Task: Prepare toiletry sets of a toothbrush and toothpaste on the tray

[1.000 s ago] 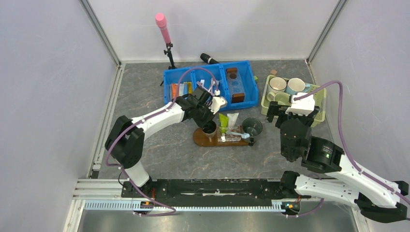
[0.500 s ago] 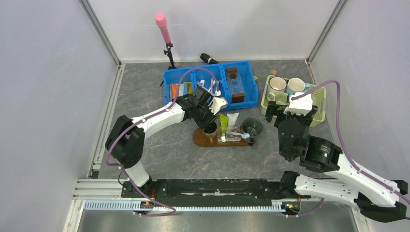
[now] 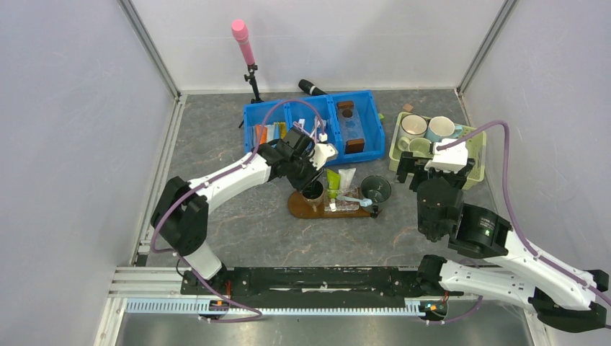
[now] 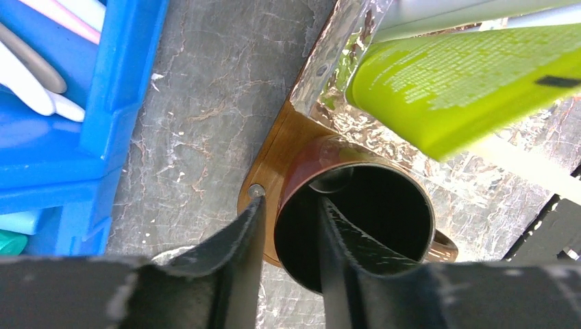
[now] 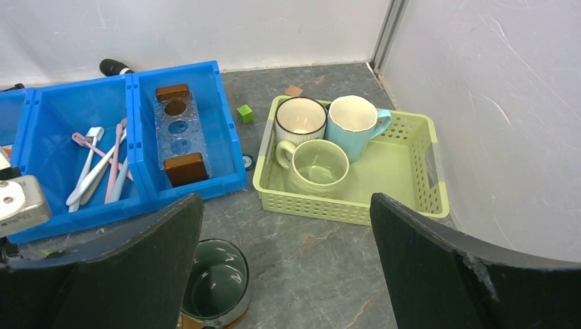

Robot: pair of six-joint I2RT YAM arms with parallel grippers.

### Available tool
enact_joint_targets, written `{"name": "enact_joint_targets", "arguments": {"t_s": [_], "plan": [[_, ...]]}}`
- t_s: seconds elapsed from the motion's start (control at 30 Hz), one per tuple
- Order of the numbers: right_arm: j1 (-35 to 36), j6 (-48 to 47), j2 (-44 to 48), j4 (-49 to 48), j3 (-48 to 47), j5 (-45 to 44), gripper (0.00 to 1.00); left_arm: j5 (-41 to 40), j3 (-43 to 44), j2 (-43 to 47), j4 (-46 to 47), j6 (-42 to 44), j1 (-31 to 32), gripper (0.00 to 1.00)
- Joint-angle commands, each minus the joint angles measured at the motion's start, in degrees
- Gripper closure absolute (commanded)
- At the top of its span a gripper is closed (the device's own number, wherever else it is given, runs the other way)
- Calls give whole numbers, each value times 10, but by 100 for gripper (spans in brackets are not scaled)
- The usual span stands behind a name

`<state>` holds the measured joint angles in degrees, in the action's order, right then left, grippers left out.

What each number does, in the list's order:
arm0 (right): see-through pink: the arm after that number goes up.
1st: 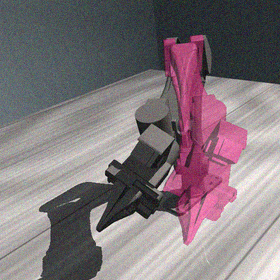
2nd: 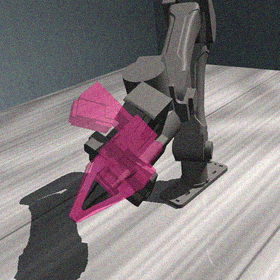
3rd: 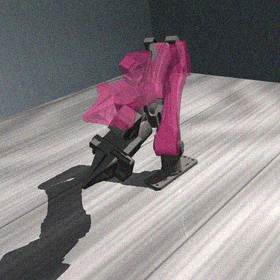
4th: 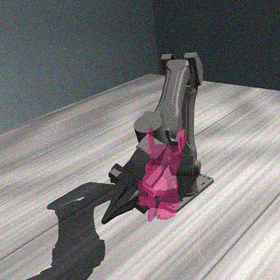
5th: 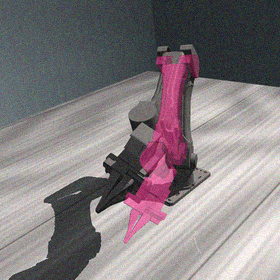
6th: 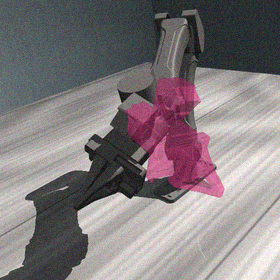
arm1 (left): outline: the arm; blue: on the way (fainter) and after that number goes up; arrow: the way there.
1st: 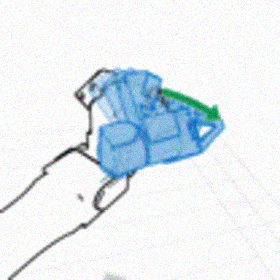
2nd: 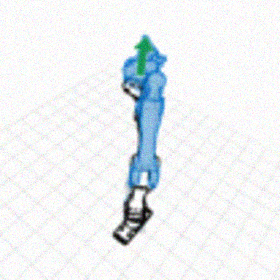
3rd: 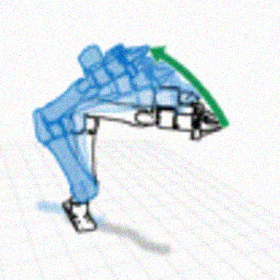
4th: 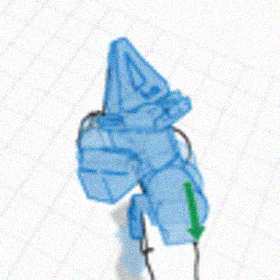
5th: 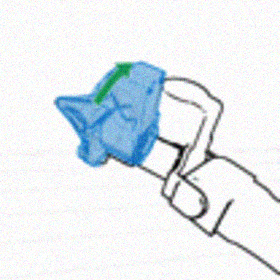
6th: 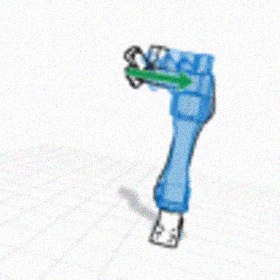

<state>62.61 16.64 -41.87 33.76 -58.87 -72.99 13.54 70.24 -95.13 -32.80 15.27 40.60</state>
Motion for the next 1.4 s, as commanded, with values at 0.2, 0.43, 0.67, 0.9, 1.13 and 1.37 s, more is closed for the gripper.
{"name": "enact_joint_targets", "arguments": {"t_s": [0.2, 0.43, 0.67, 0.9, 1.13, 1.37], "plan": [[0, 25, 22, -7, 7, 8, 2, 10, 16, 17, -21, 11, 1, 76], [0, 33, 24, -4, 9, 9, 2, 8, 27, 18, -47, 15, 1, 84], [0, 35, 23, -4, 11, 10, 2, 1, 47, 12, -67, 9, 2, 85], [0, 34, 23, -4, 11, 9, 2, 1, 59, 7, -69, -2, 4, 81], [0, 34, 23, -4, 12, 9, 2, -9, 73, -14, -75, -6, 13, 81], [0, 32, 22, -4, 14, 8, 2, -20, 79, -24, -83, -3, 14, 81]]}}
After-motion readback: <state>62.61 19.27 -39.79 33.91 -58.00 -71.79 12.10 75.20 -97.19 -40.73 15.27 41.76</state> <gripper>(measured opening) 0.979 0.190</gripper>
